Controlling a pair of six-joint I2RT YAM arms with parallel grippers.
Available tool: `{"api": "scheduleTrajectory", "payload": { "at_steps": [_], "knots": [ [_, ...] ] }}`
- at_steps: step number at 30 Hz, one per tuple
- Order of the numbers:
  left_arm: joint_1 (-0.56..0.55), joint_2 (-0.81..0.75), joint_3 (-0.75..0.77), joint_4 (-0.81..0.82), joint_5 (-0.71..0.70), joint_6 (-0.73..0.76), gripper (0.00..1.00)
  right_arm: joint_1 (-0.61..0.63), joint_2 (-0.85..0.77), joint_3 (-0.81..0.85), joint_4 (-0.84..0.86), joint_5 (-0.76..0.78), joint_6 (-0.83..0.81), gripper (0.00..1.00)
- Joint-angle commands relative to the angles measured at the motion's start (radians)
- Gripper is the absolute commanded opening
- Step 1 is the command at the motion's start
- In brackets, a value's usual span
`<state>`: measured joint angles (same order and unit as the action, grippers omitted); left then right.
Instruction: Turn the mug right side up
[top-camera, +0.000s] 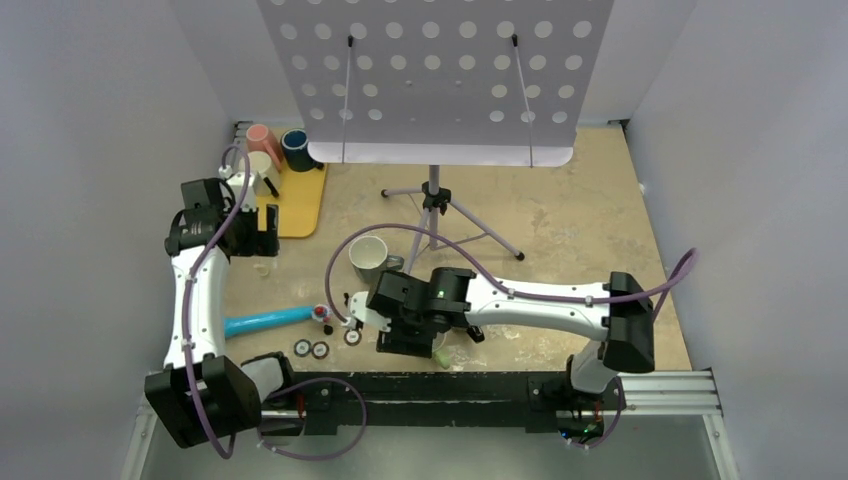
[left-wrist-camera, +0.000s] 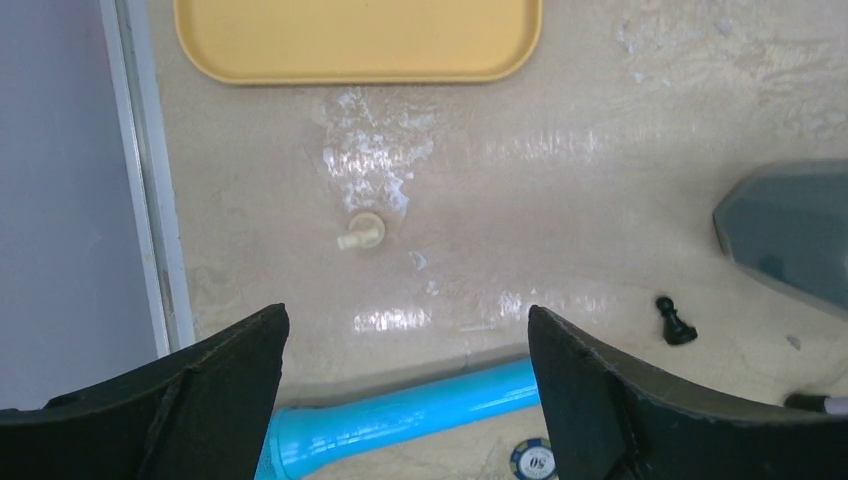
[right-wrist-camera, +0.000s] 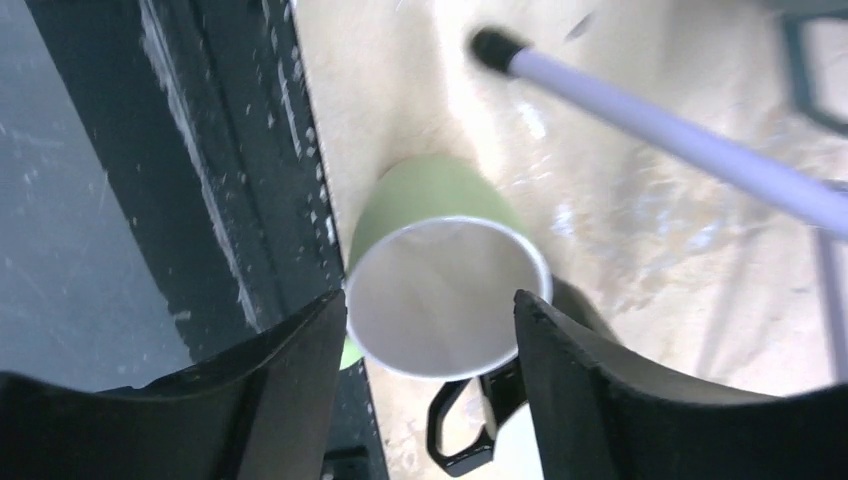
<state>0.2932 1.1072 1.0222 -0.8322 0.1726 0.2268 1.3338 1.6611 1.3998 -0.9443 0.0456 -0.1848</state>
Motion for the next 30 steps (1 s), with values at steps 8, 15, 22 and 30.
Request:
{"api": "scheduleTrajectory", "payload": {
  "at_steps": [8, 15, 22, 30],
  "knots": [
    [-0.109, 0.390, 0.203, 0.326, -0.283, -0.336, 0.82, -0.004, -0.190, -0.121, 0.563, 0.329, 0.084, 0.78],
    [-0.136, 0.767, 0.523, 0.249, -0.439, -0.391, 0.82, -0.003, -0.201, -0.237, 0.784, 0.357, 0.103, 0.91],
    [-0.133, 0.984, 0.777, 0.159, -0.487, -0.361, 0.79, -0.003, -0.173, -0.248, 0.803, 0.332, 0.084, 0.91],
    [-0.104, 1.123, 0.969, 0.005, -0.450, -0.316, 0.58, -0.004, -0.178, -0.255, 0.801, 0.306, 0.051, 0.91]
  ]
}}
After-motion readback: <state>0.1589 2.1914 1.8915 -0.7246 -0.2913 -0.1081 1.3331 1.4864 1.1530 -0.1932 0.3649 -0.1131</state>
